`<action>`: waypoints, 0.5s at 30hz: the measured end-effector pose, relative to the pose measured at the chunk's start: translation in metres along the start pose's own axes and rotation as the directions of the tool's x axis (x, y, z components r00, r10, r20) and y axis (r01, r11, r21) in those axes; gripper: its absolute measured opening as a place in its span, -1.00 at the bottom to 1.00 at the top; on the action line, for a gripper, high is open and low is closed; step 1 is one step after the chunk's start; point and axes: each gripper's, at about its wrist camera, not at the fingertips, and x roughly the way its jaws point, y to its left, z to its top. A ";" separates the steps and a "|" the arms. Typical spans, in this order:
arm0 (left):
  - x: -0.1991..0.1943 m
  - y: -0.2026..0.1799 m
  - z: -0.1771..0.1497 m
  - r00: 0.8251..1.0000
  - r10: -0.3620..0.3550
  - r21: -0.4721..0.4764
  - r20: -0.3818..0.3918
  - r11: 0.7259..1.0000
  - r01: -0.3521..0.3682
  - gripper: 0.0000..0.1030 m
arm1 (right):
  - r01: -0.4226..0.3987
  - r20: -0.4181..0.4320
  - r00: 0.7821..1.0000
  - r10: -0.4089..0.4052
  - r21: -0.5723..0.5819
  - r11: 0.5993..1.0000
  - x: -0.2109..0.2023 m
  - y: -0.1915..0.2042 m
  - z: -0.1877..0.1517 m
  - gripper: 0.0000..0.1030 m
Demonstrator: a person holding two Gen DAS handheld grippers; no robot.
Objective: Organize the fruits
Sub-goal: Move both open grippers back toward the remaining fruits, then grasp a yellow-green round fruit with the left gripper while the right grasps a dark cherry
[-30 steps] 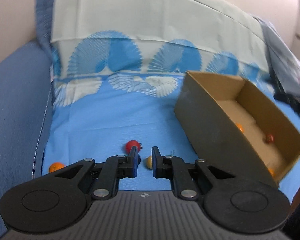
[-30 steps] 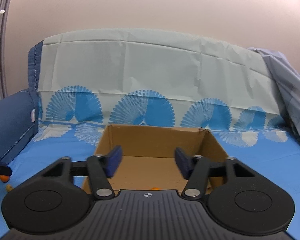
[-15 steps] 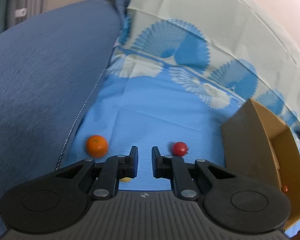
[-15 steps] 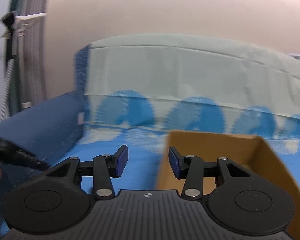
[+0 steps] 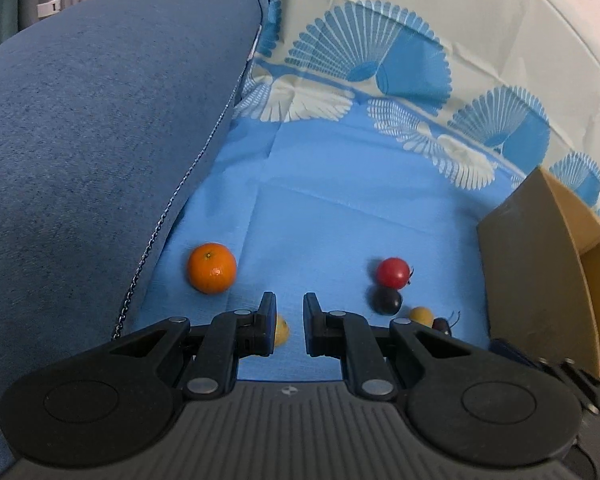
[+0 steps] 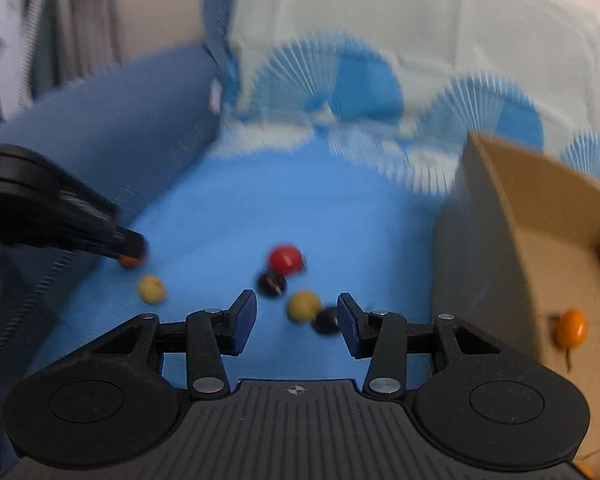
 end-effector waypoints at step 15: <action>0.029 0.002 0.003 0.995 0.046 0.038 -0.090 0.998 -0.042 -0.69 | 0.087 -0.142 0.988 -0.057 0.216 0.972 0.069 -0.028 0.001 -0.09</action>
